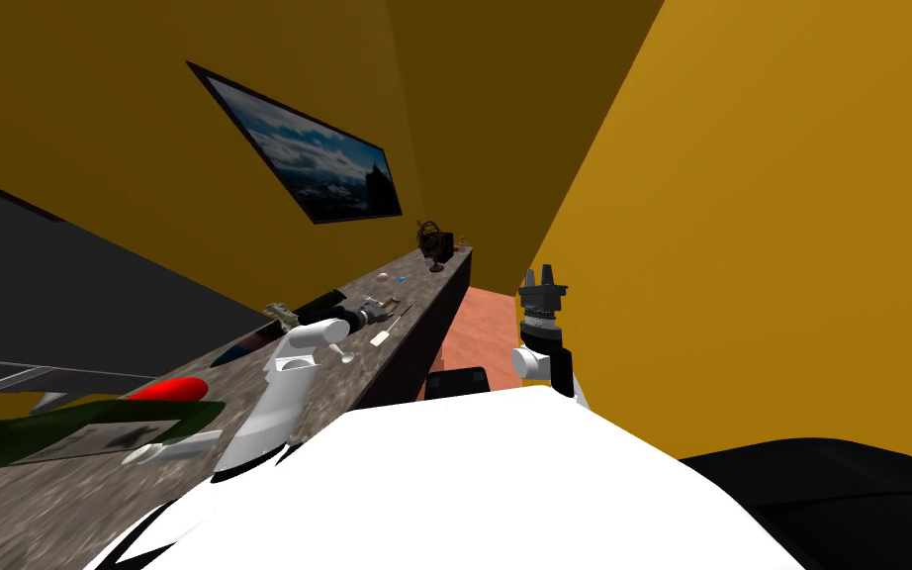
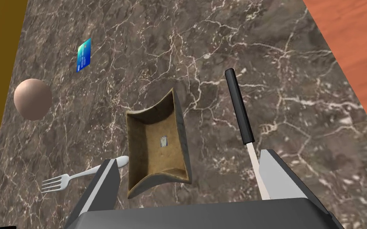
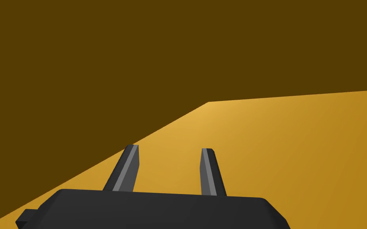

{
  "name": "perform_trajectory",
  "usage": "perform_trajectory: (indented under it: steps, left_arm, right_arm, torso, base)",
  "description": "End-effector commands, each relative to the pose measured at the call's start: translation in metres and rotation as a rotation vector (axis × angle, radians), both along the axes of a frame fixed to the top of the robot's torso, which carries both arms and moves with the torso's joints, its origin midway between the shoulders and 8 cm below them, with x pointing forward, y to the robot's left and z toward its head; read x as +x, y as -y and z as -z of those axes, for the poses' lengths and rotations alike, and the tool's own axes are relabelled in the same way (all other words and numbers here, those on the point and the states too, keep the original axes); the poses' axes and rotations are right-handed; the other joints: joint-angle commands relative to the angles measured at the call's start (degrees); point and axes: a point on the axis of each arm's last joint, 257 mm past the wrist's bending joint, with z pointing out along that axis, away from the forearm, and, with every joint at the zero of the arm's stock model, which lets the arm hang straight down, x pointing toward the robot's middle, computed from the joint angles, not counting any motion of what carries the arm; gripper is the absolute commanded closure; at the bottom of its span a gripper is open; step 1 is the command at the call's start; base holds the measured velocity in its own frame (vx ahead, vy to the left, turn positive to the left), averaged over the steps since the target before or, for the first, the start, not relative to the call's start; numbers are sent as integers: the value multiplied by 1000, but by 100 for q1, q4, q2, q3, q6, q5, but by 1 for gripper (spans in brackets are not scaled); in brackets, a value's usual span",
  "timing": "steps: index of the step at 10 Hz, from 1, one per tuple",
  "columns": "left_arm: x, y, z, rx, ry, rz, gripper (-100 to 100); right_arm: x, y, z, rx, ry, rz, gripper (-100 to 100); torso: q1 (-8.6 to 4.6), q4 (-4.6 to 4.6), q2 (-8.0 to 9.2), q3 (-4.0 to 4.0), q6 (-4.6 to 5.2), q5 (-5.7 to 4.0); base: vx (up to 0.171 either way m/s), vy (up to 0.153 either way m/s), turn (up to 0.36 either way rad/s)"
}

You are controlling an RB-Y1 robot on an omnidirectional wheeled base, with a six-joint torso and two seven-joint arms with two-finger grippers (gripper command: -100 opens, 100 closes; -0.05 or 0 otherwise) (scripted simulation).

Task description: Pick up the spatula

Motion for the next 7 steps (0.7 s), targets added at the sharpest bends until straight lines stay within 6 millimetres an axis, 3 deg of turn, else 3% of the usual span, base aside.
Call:
perform_trajectory:
  steps: [1,7]
  left_arm:
    - [-7,-1,11,-17,-57,-8,-100]
    - [-36,-11,48,-98,-256,-66,-100]
  right_arm:
    - [0,0,0,0,0,0,0]
    - [0,0,0,0,0,0,0]
  torso:
    - [0,0,0,0,0,0]
    - [0,2,8,5,0,0]
  base:
    - [53,-19,13]
    - [44,-22,15]
